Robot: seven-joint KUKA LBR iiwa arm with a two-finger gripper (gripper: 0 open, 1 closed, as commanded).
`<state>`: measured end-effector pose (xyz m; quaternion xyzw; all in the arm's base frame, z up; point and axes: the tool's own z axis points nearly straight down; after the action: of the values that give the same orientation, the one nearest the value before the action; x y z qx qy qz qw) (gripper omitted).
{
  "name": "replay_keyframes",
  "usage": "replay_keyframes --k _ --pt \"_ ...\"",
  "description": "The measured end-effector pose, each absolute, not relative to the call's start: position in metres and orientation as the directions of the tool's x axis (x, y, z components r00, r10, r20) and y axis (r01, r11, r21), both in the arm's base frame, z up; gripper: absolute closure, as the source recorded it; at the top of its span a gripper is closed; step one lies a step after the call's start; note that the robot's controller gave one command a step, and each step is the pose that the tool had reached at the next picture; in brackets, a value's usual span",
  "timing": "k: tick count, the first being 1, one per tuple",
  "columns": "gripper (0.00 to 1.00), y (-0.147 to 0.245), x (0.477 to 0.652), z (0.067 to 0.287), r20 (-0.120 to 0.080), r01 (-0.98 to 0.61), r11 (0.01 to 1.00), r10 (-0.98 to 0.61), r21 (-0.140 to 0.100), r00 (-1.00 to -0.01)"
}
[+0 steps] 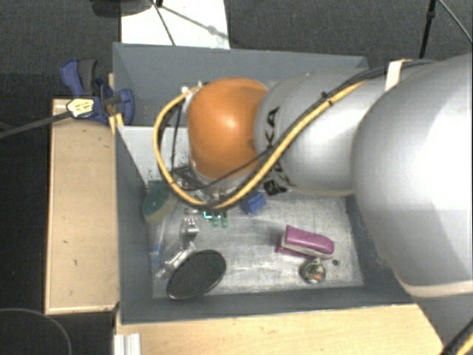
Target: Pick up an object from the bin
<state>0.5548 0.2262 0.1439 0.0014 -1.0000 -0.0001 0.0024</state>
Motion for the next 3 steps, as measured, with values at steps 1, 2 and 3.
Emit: replay_keyframes --k 1,2,3 --pt "0.00 0.236 0.518 0.089 -0.014 -0.013 1.000 -0.013 -0.010 -1.000" --pt "0.00 0.144 0.508 0.072 -0.007 -0.004 1.000 -0.004 0.001 -1.000" --pt "1.00 0.148 0.511 0.075 -0.016 -0.002 1.000 -0.002 0.006 -1.000"
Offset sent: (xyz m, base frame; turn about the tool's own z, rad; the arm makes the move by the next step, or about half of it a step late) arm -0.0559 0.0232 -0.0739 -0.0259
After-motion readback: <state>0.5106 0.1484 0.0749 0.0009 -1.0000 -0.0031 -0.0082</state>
